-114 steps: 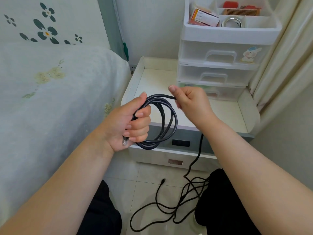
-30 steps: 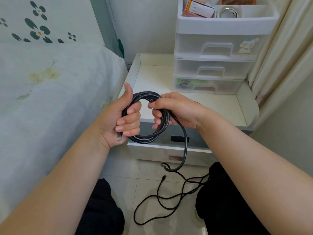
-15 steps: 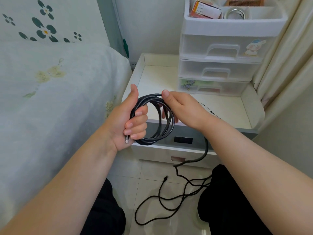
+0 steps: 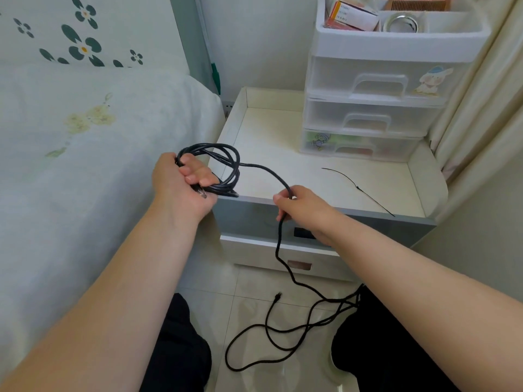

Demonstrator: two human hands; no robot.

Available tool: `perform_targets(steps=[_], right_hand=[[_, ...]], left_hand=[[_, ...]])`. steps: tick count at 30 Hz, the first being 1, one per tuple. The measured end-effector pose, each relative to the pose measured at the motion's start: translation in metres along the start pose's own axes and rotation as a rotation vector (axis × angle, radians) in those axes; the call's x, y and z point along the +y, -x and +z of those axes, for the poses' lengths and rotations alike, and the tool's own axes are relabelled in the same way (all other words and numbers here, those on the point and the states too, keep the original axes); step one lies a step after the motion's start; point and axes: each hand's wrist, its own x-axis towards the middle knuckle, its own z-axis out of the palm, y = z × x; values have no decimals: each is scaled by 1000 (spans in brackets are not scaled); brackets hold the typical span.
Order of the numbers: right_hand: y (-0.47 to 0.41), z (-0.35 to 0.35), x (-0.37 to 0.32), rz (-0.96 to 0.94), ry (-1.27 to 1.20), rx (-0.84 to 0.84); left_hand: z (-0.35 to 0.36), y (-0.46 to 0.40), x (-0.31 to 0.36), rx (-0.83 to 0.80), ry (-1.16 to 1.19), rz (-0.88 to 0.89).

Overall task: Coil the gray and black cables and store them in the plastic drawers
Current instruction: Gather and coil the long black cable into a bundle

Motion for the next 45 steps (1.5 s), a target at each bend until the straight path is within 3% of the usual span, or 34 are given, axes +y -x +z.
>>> perform_targets(steps=[4,8,10,12,20,26,30,34,40,43,45], right_hand=[[3,16,7,67,27,-122],[4,30,13,277,-314,-199],[6,34,9,338,-367,-171],[10,40,3,319,-263,-122],[36,40,-31,8,111,-143],[43,31,-46,-64,39,-165],[48,25,-49,-17,-187,-247],[48,16,-49,30,-379,-265],[48,3,-48,118,-559,-397],[52,-8,-52,90,-446,-533],[56,-18,-58,-9,-117,-469]], left_hand=[[2,-4,-2,27,125,65],[6,-2,-2,43,75,190],[9,1,-7,32,-28,257],[13,5,-15,22,-126,314],[23,18,-38,-43,-651,719],[7,8,-49,-196,-1171,1056],[-3,0,-51,-250,-1473,1246],[-7,-4,-48,-308,-1662,1294],[-11,-8,-45,-397,-1843,1227],[-8,-8,-44,-391,-1855,1139],[-7,-8,-41,-380,-1864,1046]])
